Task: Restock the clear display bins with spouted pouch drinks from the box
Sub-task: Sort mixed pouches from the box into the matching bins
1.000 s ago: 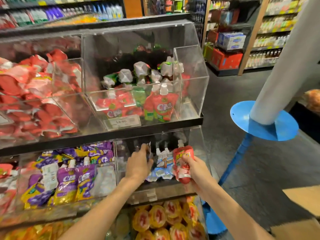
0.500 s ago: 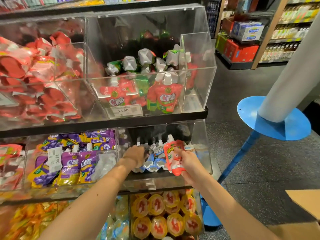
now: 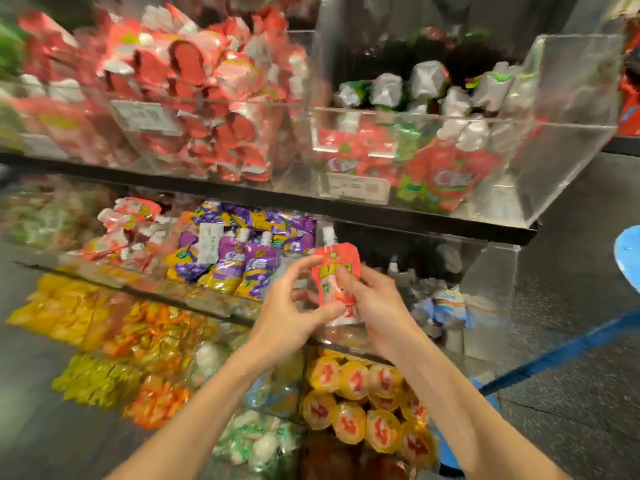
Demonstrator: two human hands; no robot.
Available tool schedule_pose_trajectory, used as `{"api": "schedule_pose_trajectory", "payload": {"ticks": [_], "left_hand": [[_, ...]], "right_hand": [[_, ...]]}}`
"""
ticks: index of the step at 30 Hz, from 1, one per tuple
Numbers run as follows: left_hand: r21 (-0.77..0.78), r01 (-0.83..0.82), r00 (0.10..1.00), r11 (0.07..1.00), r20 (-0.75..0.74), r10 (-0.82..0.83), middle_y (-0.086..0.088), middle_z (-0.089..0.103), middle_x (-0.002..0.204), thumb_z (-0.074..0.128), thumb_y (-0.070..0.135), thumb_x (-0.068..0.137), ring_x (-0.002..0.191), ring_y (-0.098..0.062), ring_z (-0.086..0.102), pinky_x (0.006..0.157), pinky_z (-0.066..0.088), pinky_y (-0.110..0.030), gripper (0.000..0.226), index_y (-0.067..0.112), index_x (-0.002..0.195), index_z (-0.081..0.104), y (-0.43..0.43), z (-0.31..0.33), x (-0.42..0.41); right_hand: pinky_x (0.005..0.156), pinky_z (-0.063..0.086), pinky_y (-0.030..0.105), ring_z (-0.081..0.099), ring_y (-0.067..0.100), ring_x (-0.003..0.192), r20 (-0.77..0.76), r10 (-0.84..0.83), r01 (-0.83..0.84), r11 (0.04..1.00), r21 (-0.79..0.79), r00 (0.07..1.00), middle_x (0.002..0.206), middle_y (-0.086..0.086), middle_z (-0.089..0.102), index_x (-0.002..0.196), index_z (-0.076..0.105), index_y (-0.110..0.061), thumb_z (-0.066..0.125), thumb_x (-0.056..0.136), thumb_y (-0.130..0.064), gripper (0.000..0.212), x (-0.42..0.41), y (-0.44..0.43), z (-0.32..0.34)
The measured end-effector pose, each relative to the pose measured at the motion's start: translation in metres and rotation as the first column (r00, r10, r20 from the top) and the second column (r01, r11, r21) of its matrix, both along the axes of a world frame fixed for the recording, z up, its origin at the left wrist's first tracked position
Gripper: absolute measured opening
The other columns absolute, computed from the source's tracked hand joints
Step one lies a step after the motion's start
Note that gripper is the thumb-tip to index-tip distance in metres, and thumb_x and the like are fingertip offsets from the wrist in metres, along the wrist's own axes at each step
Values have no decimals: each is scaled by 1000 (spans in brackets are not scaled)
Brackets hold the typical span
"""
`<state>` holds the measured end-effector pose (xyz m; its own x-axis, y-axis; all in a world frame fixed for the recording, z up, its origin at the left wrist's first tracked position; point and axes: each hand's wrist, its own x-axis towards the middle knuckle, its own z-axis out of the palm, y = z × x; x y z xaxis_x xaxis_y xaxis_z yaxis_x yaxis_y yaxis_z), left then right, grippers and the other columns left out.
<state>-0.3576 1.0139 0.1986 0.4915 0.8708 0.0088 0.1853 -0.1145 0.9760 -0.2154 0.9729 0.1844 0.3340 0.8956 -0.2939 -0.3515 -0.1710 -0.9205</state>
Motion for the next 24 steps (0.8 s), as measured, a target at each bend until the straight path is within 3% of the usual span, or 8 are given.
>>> {"api": "schedule_pose_trajectory", "payload": {"ticks": [2,4,6,8,12,16,20,24], "left_hand": [[85,-28,999,996,22,26,19,68,110,88,11,67,89,-10,71,74,57,-23,67,37,121,58,12,9,-30],[159,-44,998,986,58,36,24,68,107,87,0,68,88,4,66,74,51,-14,67,31,120,59,29,23,-61],[230,-59,994,971,103,36,20,66,108,85,-6,69,85,10,64,73,48,-9,64,24,120,59,50,39,-99],[271,-37,992,962,125,3,15,66,109,82,-12,69,78,10,65,68,48,-9,64,21,119,59,76,61,-138],[369,-96,987,924,158,40,15,73,93,81,-13,69,68,2,66,63,52,-15,67,20,123,63,129,110,-208],[489,-187,972,852,220,87,11,72,107,85,-3,69,85,0,68,74,51,-12,64,21,125,64,171,153,-269],[438,-239,942,867,321,98,7,71,104,82,-3,73,79,9,66,69,49,-8,47,18,111,65,197,167,-295],[329,-232,928,915,358,107,7,74,91,84,7,76,78,-1,69,70,54,-16,29,23,94,70,226,165,-298]], "right_hand": [[77,57,46,67,30,86,43,45,-50,993,110,998,107,28,70,115,66,3,59,97,-15,26,-30,14,16],[67,59,37,71,25,79,48,72,-80,978,192,996,101,21,73,117,64,4,57,98,-11,26,-60,29,34],[68,58,33,71,23,77,107,76,-103,956,275,991,98,17,73,115,65,2,61,92,-12,28,-96,50,51],[74,58,38,70,26,81,173,23,-82,936,342,985,98,16,74,112,67,1,63,89,-14,28,-136,76,68],[71,58,34,69,16,74,302,-62,-83,893,442,951,86,7,74,101,69,-7,59,95,-3,12,-210,129,120],[58,53,19,65,4,58,364,-59,-125,878,463,929,80,1,73,107,58,-13,71,86,2,29,-261,164,165],[67,54,21,67,6,68,525,7,-251,883,396,851,96,8,70,115,48,-21,73,81,9,52,-282,181,180],[80,57,29,74,15,86,620,-17,-273,888,370,784,106,4,74,128,55,-15,81,76,-1,59,-283,198,185]]}}
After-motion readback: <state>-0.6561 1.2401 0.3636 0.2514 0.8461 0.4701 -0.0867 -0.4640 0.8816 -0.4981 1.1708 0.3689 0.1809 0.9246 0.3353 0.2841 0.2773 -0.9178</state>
